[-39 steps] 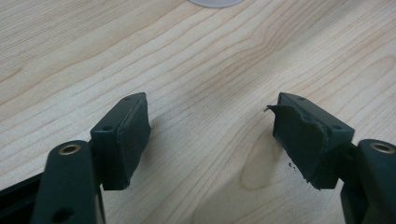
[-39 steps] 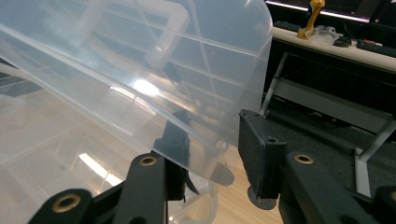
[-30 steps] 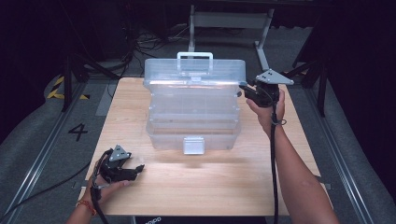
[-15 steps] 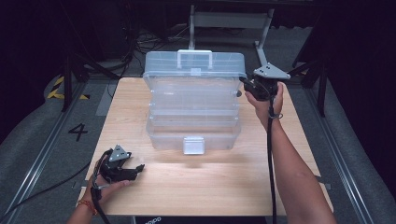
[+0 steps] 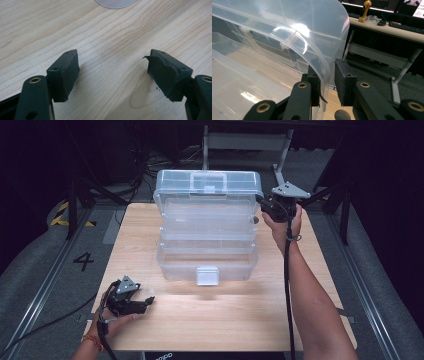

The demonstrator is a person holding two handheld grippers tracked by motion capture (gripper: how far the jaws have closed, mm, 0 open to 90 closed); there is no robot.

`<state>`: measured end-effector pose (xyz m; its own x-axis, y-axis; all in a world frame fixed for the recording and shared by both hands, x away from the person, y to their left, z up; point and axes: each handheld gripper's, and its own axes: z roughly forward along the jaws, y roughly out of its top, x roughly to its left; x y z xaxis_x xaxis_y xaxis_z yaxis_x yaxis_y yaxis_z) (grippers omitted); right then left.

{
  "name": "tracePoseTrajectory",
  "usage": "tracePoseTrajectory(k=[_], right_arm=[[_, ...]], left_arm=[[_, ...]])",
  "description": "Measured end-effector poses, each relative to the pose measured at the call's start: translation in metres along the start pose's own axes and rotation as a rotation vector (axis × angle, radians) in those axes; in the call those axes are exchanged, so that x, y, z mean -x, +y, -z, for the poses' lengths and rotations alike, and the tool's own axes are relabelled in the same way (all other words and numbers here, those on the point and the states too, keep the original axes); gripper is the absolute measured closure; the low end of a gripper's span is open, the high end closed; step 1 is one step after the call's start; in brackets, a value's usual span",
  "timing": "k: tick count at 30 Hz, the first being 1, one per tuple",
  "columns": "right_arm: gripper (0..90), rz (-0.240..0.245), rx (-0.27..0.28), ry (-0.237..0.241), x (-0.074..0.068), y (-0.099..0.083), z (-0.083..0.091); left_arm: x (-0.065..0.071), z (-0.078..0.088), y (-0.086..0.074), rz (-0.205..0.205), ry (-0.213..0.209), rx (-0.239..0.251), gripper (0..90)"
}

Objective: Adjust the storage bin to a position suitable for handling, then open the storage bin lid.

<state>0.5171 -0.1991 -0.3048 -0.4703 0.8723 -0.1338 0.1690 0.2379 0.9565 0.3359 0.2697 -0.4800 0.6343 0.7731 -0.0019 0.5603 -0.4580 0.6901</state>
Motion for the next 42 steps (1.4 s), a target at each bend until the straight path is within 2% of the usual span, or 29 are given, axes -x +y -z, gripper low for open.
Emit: tracePoseTrajectory(k=[2,19,30,34,37,42], right_arm=[[76.3,-0.013,-0.003,0.006,0.002,0.002,-0.002],[76.6,-0.028,-0.028,0.035,0.015,0.011,-0.018],[77.4,-0.037,-0.034,0.034,0.019,0.015,-0.025],[77.9,-0.061,-0.035,0.036,0.02,0.016,-0.028],[78.0,-0.053,-0.038,0.031,0.02,0.016,-0.029],[78.5,-0.069,-0.026,0.033,0.021,0.015,-0.031]], left_arm=[[0.0,0.0,0.0,-0.001,-0.005,0.005,25.8],[-0.002,-0.001,0.0,-0.011,-0.01,0.01,24.8],[-0.001,-0.002,0.0,-0.01,-0.008,0.013,24.7],[-0.001,-0.002,0.0,-0.009,-0.007,0.013,24.7],[-0.001,-0.002,0.0,-0.008,-0.007,0.014,24.7],[-0.001,-0.001,0.0,-0.007,-0.008,0.013,24.6]])
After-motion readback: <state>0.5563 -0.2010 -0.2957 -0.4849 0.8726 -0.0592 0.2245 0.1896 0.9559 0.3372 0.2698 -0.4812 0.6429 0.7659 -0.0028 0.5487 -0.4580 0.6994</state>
